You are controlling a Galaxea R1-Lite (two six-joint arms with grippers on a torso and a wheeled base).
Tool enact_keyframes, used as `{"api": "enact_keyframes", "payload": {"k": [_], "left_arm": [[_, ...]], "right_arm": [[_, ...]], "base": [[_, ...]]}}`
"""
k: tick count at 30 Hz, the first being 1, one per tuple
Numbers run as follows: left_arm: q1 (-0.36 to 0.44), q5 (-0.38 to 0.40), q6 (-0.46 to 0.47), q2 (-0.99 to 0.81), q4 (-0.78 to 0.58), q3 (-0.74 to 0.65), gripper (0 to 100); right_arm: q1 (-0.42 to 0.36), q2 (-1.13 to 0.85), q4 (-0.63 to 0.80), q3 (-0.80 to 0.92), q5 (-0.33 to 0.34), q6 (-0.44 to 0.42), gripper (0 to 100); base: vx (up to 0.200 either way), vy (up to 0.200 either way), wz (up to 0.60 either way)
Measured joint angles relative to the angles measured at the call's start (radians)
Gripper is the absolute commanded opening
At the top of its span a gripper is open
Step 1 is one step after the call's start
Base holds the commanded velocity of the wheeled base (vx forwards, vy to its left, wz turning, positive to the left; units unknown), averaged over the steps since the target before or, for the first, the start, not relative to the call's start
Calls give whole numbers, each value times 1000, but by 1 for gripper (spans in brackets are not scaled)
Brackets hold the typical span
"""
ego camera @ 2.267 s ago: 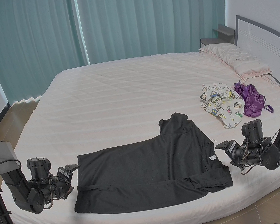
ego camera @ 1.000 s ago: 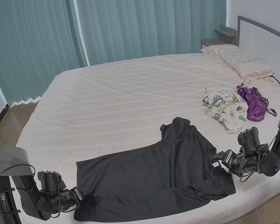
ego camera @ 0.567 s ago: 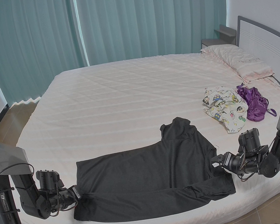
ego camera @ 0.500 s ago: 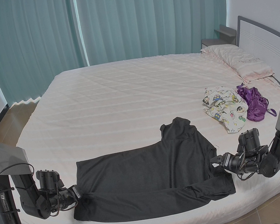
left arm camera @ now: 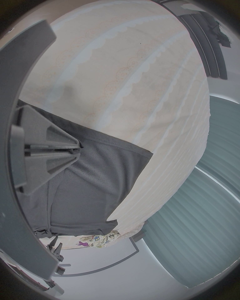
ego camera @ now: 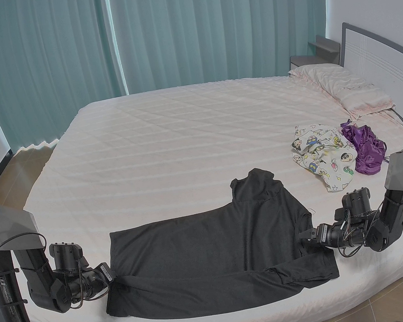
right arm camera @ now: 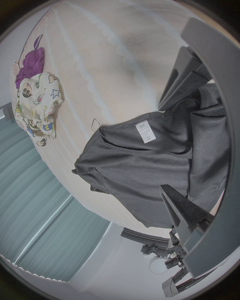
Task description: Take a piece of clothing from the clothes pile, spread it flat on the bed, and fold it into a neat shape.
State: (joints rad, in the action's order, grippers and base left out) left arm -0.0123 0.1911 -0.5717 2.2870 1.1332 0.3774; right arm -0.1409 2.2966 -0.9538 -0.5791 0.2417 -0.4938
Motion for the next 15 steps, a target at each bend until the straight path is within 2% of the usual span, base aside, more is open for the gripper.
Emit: {"api": "enact_keyframes", "payload": {"k": [14, 15], "left_arm": [[-2, 1, -6, 3, 0, 1, 0], [-2, 1, -6, 4, 0, 1, 0]], "right_arm": [[6, 47, -2, 5, 23, 53, 100], [7, 51, -4, 5, 23, 56, 0]], "base": [[0, 0, 0], [0, 0, 0]]}}
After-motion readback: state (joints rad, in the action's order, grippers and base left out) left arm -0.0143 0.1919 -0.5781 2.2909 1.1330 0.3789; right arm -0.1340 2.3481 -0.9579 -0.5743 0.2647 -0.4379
